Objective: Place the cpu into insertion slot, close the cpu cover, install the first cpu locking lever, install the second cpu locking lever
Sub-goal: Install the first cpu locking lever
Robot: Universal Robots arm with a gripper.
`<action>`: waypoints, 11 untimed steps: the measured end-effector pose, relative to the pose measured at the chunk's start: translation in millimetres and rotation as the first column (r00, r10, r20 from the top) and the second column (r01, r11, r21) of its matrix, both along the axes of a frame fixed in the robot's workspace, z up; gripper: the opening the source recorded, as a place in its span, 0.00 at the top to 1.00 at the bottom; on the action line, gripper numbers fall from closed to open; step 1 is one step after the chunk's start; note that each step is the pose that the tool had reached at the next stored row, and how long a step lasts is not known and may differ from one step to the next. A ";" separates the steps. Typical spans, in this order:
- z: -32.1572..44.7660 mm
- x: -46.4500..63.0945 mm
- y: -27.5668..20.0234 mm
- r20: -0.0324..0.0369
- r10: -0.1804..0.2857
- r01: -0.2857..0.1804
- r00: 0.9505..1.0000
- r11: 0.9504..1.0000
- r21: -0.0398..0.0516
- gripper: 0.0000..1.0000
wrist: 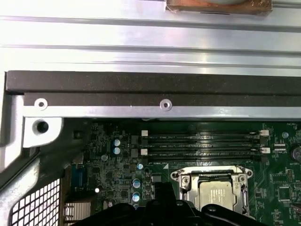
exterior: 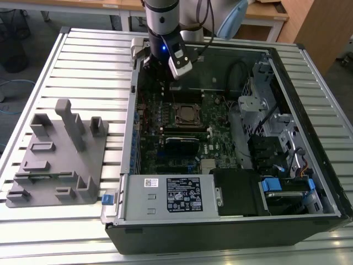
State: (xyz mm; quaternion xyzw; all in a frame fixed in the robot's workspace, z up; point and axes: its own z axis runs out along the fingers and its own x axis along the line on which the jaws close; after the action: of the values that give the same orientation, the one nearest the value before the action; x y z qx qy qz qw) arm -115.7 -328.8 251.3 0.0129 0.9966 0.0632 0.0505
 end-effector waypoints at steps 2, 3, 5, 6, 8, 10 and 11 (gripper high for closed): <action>-0.1 -0.6 0.0 0.002 0.000 0.000 1.000 1.000 0.008 0.89; -0.1 -0.8 0.0 0.004 0.000 0.000 1.000 1.000 0.015 0.89; -0.1 -1.2 0.0 0.006 0.000 0.000 1.000 0.999 0.033 0.89; -0.1 -1.3 0.0 0.007 0.000 0.000 1.000 0.999 0.042 0.89; -0.1 -1.6 0.0 0.009 0.000 0.000 1.000 0.999 0.055 0.89; -0.1 -1.7 0.0 0.010 0.000 0.000 1.000 0.998 0.065 0.89; -0.1 -1.7 0.1 0.010 -0.001 0.000 1.000 0.998 0.066 0.89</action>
State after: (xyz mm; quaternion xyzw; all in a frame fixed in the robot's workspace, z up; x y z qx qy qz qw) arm -117.5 -328.8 251.2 0.0143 0.9938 0.0959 0.0550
